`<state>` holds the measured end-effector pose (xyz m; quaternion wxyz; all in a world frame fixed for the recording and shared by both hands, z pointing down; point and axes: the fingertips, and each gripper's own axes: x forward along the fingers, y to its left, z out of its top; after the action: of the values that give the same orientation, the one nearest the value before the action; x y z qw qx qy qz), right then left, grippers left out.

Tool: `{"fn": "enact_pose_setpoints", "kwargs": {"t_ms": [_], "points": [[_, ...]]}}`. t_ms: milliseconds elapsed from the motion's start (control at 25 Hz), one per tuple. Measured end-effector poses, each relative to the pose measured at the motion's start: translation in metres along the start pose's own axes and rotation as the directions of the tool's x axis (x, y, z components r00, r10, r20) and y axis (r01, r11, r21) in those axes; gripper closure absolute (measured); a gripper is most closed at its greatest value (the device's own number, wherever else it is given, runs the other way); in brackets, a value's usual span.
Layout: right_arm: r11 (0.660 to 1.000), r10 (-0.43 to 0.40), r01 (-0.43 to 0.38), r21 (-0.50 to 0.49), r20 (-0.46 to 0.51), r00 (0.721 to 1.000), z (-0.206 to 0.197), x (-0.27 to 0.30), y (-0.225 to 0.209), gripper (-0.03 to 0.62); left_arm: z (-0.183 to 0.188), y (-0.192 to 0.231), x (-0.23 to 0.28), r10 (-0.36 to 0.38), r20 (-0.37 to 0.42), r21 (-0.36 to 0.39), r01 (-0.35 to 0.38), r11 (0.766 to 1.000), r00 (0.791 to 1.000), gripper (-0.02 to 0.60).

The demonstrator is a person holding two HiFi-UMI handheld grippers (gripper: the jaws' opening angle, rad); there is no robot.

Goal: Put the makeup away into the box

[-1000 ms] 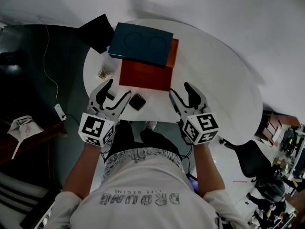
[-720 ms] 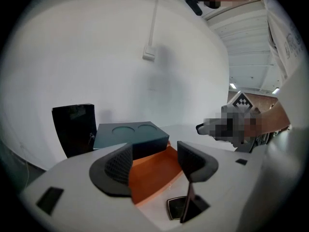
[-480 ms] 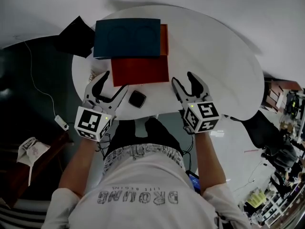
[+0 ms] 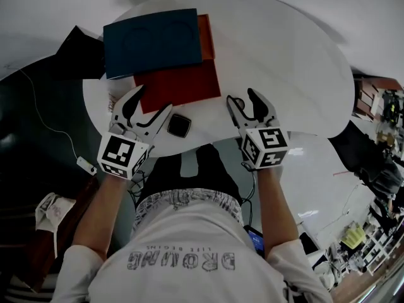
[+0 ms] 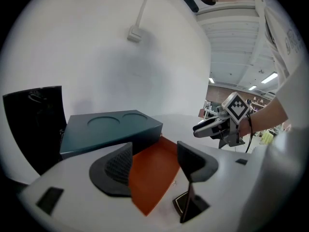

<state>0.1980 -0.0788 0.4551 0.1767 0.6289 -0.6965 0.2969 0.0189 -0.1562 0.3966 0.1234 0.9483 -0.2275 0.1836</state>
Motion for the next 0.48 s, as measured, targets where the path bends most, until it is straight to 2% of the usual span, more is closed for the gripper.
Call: {"fn": "enact_pose_setpoints", "kwargs": {"t_ms": [480], "points": [[0.998, -0.056, 0.059, 0.029, -0.096, 0.994, -0.062, 0.014, -0.024, 0.327, -0.017, -0.014, 0.028, -0.055, -0.058, 0.008, 0.055, 0.998, 0.997, 0.285]]}}
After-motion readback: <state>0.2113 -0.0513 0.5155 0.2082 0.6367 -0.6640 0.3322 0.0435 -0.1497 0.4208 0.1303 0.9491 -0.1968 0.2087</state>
